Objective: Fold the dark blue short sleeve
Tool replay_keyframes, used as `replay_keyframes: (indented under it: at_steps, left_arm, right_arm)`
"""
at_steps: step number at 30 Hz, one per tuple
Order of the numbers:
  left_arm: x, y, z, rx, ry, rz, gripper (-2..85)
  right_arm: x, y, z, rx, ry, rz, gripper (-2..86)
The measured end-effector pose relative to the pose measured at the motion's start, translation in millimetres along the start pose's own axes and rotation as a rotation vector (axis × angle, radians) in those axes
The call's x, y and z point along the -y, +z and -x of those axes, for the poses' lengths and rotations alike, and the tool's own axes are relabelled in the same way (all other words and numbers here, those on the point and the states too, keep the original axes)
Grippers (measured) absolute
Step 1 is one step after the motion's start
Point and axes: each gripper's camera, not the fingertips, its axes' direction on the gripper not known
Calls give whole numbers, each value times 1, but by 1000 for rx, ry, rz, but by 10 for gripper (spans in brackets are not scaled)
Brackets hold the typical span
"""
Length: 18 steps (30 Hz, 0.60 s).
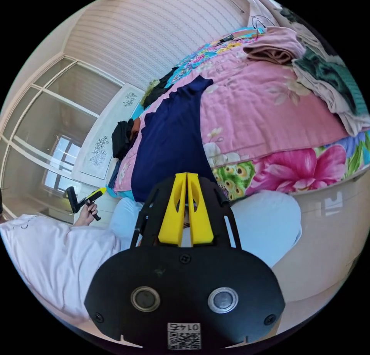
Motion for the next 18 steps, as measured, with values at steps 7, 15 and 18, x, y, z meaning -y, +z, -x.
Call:
replay_keyframes:
  at_steps: [7, 15, 18]
  left_arm:
    - [95, 85, -29, -137, 108, -34, -9]
    - [241, 203, -71, 56, 362, -2, 4]
    - [298, 254, -99, 154, 515, -55, 21]
  right_arm:
    - [73, 21, -13, 105, -17, -113, 35]
    - [155, 48, -32, 51, -9, -292, 96]
    - [191, 59, -37, -4, -19, -332, 113]
